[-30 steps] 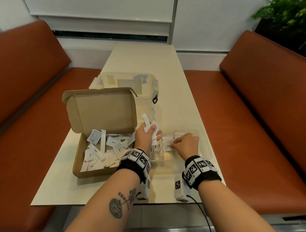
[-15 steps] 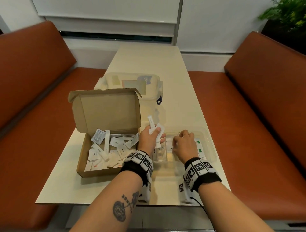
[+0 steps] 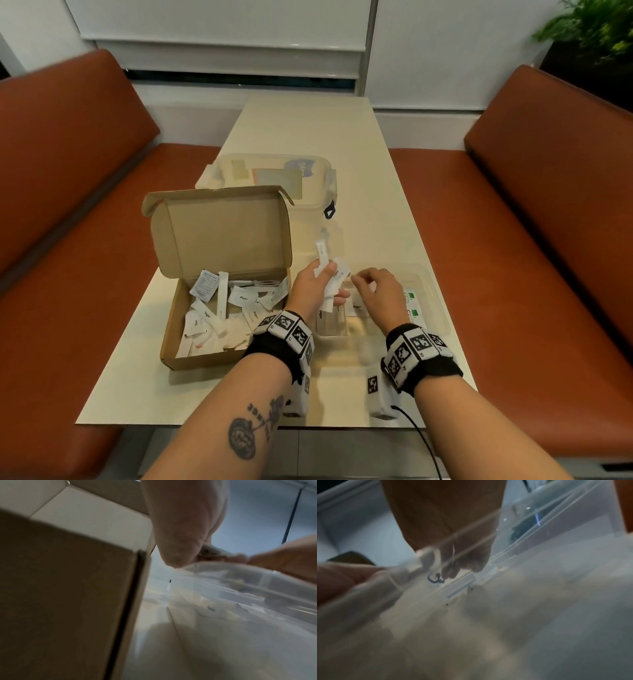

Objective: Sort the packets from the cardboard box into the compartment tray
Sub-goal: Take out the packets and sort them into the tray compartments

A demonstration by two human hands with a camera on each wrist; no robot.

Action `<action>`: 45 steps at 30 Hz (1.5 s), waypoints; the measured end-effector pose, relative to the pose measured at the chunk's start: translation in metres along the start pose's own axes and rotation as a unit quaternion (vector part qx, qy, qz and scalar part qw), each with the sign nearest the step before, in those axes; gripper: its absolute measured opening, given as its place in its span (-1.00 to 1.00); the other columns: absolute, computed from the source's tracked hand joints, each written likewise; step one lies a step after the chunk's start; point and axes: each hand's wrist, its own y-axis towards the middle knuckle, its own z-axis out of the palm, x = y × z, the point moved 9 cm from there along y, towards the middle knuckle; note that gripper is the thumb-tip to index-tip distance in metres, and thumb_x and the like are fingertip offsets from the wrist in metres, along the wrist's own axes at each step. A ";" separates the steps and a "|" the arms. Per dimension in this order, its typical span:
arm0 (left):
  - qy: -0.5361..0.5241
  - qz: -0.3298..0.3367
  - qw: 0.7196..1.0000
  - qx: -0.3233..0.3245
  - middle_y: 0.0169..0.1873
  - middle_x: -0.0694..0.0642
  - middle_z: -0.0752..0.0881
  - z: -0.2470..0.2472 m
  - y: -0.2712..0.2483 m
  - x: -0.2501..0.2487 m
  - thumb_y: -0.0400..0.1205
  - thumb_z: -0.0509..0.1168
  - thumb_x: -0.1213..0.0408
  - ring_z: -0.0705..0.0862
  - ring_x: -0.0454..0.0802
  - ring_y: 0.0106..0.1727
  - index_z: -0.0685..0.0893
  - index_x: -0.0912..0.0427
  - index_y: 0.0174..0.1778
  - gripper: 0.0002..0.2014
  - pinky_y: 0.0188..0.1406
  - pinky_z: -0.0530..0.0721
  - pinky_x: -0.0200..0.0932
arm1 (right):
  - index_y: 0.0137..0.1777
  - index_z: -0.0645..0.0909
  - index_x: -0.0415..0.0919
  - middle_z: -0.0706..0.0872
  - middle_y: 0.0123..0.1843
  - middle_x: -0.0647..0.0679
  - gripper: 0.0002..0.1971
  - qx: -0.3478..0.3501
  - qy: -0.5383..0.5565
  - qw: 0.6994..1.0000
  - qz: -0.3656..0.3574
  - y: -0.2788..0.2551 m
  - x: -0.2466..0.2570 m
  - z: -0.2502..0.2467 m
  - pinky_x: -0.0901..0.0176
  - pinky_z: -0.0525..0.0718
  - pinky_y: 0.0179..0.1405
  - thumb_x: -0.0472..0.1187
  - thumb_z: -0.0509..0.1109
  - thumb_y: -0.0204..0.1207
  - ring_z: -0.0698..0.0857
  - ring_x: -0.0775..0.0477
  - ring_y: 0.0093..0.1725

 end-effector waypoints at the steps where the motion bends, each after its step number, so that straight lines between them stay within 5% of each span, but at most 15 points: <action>1: 0.019 -0.009 1.000 0.010 -0.11 0.26 0.69 0.002 0.000 0.001 0.71 0.23 0.22 0.70 0.07 -0.49 0.53 0.24 0.17 -0.81 -0.58 0.69 -0.18 | 0.04 0.71 -0.16 0.70 -0.03 -0.02 -0.77 0.006 0.063 0.998 0.013 0.001 0.000 0.000 0.28 0.49 -0.06 -0.05 0.32 0.60 0.62 0.03 -0.03; 4: 0.061 -0.021 0.997 0.041 -0.15 0.20 0.72 0.007 -0.001 0.002 0.71 0.23 0.15 0.68 0.01 -0.53 0.54 0.23 0.24 -0.73 -0.61 0.65 -0.21 | -0.11 0.75 -0.19 0.76 -0.19 0.04 -0.81 0.026 0.186 0.981 0.040 0.000 0.003 0.001 0.50 0.50 -0.27 -0.10 0.39 0.56 0.64 0.20 -0.21; 7: 0.053 -0.023 0.998 0.037 -0.17 0.21 0.73 0.007 -0.001 0.001 0.71 0.23 0.15 0.66 0.01 -0.55 0.54 0.24 0.22 -0.73 -0.62 0.64 -0.22 | -0.18 0.74 -0.29 0.74 -0.31 0.02 -0.86 0.010 0.238 0.970 0.050 0.003 0.002 -0.004 0.46 0.50 -0.32 -0.20 0.48 0.49 0.58 0.27 -0.39; 13: 0.062 -0.002 0.998 -0.028 -0.37 0.20 0.62 -0.005 0.003 -0.001 0.67 0.30 0.24 0.62 0.00 -0.60 0.60 0.23 0.02 -0.87 -0.64 0.62 -0.22 | -0.25 0.62 -0.28 0.70 -0.39 -0.07 -0.90 -0.023 0.290 0.953 0.083 0.007 -0.007 -0.014 0.34 0.64 -0.39 -0.37 0.43 0.48 0.65 0.06 -0.44; 17: 0.081 0.000 0.997 0.008 -0.30 0.22 0.60 0.003 0.003 0.001 0.66 0.31 0.31 0.61 -0.01 -0.59 0.60 0.17 -0.08 -0.97 -0.61 0.58 -0.23 | 0.02 0.57 -0.29 0.66 -0.42 -0.04 -0.77 0.029 0.329 0.939 0.099 0.005 -0.009 -0.009 0.22 0.74 -0.30 -0.48 0.46 0.42 0.70 0.01 -0.44; 20: 0.080 0.006 0.997 0.011 -0.25 0.24 0.62 0.006 0.003 0.000 0.66 0.31 0.32 0.61 0.00 -0.58 0.60 0.18 -0.06 -0.98 -0.59 0.61 -0.21 | 0.19 0.62 -0.24 0.57 -0.29 -0.06 -0.65 0.097 0.303 0.944 0.090 0.004 -0.001 -0.002 0.27 0.73 -0.30 -0.49 0.45 0.43 0.68 0.01 -0.43; 24: 0.038 0.030 0.998 -0.036 -0.20 0.19 0.72 -0.001 0.003 -0.004 0.67 0.28 0.34 0.59 0.00 -0.58 0.59 0.22 -0.05 -0.97 -0.58 0.62 -0.21 | -0.19 0.68 -0.25 0.65 -0.34 -0.09 -0.89 0.092 0.191 0.975 0.064 0.005 -0.001 -0.010 0.30 0.66 -0.34 -0.45 0.40 0.44 0.63 -0.02 -0.35; 30: 0.018 0.041 0.997 -0.055 -0.14 0.19 0.73 -0.007 0.003 -0.005 0.69 0.25 0.36 0.60 -0.01 -0.59 0.58 0.24 -0.03 -0.97 -0.56 0.65 -0.21 | -0.29 0.68 -0.09 0.67 -0.32 -0.01 -0.93 0.093 -0.056 0.993 0.038 0.004 -0.013 -0.006 0.27 0.44 -0.31 -0.22 0.51 0.37 0.61 -0.04 -0.18; 34: 0.028 0.040 0.997 -0.056 -0.12 0.22 0.73 -0.006 0.002 -0.006 0.68 0.26 0.35 0.59 0.02 -0.59 0.57 0.27 -0.02 -0.95 -0.54 0.65 -0.19 | -0.14 0.79 -0.08 0.64 0.03 -0.07 -0.87 0.072 -0.164 0.984 0.021 0.005 -0.017 -0.003 0.21 0.38 -0.02 -0.08 0.53 0.35 0.47 -0.11 0.15; 42: 0.026 0.034 0.998 -0.054 -0.12 0.24 0.72 -0.007 0.002 -0.005 0.68 0.26 0.37 0.58 0.01 -0.61 0.57 0.29 -0.02 -0.95 -0.56 0.65 -0.21 | -0.13 0.81 -0.03 0.57 0.11 -0.06 -0.80 0.042 -0.157 0.985 0.060 0.004 -0.027 0.000 0.16 0.38 0.18 0.06 0.54 0.37 0.37 -0.12 0.25; 45: 0.031 0.034 0.997 -0.054 -0.12 0.24 0.73 -0.007 0.003 -0.004 0.68 0.26 0.38 0.59 0.01 -0.61 0.57 0.28 -0.03 -0.96 -0.56 0.65 -0.20 | -0.15 0.82 -0.07 0.65 0.01 -0.02 -0.80 0.032 -0.093 0.992 0.077 0.003 -0.028 -0.002 0.10 0.50 0.19 0.03 0.56 0.35 0.48 -0.11 0.21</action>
